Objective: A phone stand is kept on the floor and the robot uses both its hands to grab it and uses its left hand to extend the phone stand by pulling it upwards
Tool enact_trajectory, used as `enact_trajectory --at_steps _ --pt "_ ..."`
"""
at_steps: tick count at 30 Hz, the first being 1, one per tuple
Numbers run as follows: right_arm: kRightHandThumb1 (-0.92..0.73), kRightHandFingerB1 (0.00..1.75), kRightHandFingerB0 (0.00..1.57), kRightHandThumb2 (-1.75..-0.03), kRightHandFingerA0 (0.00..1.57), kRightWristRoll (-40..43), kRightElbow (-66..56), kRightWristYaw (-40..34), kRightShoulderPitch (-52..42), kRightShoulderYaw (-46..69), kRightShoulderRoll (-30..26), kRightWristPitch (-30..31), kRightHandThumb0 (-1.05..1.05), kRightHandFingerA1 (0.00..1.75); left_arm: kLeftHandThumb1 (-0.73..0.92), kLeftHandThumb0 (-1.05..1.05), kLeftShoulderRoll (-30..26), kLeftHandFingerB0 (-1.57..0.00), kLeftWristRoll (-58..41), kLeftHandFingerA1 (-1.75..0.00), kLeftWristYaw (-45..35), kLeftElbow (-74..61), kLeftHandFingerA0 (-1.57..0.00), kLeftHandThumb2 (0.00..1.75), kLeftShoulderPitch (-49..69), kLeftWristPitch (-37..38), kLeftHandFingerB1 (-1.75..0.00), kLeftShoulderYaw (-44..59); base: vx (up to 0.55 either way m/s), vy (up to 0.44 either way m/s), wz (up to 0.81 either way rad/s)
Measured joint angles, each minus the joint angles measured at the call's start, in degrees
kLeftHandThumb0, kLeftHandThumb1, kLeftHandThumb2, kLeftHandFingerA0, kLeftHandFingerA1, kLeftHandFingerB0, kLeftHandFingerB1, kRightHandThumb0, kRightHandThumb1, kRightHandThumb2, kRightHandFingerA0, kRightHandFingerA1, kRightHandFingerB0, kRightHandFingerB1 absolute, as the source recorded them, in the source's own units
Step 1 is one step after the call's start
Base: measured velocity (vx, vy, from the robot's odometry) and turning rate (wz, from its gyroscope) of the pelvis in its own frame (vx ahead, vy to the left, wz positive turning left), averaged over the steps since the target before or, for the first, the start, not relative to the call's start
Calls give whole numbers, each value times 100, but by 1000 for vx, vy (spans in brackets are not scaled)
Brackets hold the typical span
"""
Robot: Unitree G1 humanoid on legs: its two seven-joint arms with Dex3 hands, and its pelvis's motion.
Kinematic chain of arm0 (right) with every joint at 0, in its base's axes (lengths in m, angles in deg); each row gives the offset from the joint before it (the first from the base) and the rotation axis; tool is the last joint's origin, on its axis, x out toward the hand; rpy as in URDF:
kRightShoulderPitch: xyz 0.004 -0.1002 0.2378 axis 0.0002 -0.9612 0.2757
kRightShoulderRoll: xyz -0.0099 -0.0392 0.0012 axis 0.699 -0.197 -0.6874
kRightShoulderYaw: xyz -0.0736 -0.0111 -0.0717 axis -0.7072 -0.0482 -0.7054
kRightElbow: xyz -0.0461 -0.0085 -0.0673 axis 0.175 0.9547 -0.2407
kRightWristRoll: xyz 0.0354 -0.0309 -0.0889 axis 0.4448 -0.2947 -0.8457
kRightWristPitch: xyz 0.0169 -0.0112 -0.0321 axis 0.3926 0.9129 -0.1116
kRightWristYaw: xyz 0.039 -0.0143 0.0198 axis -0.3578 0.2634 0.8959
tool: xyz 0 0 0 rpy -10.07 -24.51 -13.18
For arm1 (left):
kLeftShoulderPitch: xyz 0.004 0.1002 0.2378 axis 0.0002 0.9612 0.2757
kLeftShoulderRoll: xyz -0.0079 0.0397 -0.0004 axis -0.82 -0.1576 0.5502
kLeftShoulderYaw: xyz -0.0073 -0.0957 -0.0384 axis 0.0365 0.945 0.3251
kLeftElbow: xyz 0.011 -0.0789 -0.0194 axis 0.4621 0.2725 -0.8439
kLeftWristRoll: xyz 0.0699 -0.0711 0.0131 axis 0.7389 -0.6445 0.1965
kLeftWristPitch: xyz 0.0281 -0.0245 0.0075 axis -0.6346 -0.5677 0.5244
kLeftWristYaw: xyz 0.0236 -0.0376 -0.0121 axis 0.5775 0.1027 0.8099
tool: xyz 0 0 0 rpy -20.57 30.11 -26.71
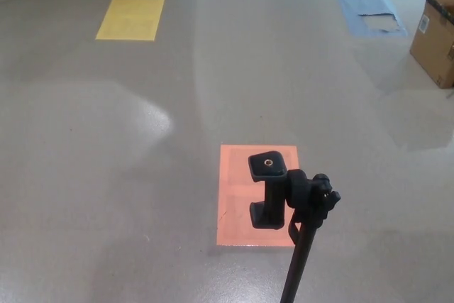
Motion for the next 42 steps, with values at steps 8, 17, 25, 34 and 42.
enact_trajectory --at_steps 8,17,25,34,42 --pt "-64 0 0 -100 0 -104 -633 -187 -414 29 -10 -483 -97 15 88 -81 97 -22 -14 -31 0 -636 -21 67 428 596 -27 37 0 0 0" --pt "-62 4 0 -99 1 -216 -1160 -428 -768 147 -57 -1106 -91 16 40 -38 114 0 -37 -48 0 -1728 0 103 954 1209 -46 206 0 0 0" --pt "-60 3 0 -102 1 -366 -1687 -552 -214 132 -197 -1535 -94 11 80 -81 221 -21 -242 -29 -57 -3337 -19 65 475 1453 -28 96 0 0 0" --pt "-60 4 0 -102 0 -599 -1584 -605 750 -324 -88 -1655 -93 34 81 -84 617 -24 -34 -29 -130 -4796 -21 66 -237 1126 -28 -867 0 0 0" --pt "-60 4 0 -102 0 -766 -1503 -661 1131 -608 138 -1615 -93 30 38 -39 921 0 121 -50 -179 -5324 0 102 -607 557 -47 -1803 0 0 0"
